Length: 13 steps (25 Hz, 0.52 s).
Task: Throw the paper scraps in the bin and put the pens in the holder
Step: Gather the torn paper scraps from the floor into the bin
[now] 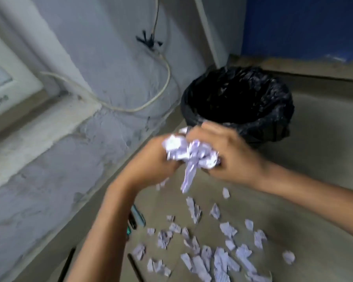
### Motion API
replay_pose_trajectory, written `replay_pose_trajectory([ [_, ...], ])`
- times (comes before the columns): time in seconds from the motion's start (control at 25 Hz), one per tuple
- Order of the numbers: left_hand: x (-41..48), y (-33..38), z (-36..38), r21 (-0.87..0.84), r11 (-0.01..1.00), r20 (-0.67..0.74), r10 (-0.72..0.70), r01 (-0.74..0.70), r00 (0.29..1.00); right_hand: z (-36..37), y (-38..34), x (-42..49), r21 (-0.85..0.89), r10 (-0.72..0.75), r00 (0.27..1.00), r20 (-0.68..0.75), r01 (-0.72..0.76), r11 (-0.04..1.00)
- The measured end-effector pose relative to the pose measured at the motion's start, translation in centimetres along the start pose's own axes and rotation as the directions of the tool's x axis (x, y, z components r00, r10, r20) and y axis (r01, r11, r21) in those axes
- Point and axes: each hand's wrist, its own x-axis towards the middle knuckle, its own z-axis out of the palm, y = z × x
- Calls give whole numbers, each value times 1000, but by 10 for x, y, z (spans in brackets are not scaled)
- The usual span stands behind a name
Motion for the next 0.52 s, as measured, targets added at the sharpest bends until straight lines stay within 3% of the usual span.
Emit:
replay_pose_trajectory([
  [0.08,53,20,-30,165,985,-54,64,-55,996,-41,13,37,-116,-2,988,-152,-16,993],
  [0.16,115,28,-26,292,956,-93,50,-21,994,-64,47,57,-193,84,963,-255,-136,972],
  [0.2,140,31,-13,303,953,-95,20,10,995,-71,69,61,-238,161,956,-244,-220,946],
  [0.28,175,23,20,312,947,-34,-68,75,997,-77,107,60,-341,385,920,-70,-385,858],
  [0.36,187,6,42,292,951,38,-122,106,992,-80,122,54,-381,553,821,140,-471,795],
  [0.44,190,-3,46,209,967,95,-170,147,981,-89,123,51,-341,548,812,201,-467,816],
  [0.52,186,0,36,81,980,89,-190,183,978,-100,113,49,-287,501,856,127,-452,845],
])
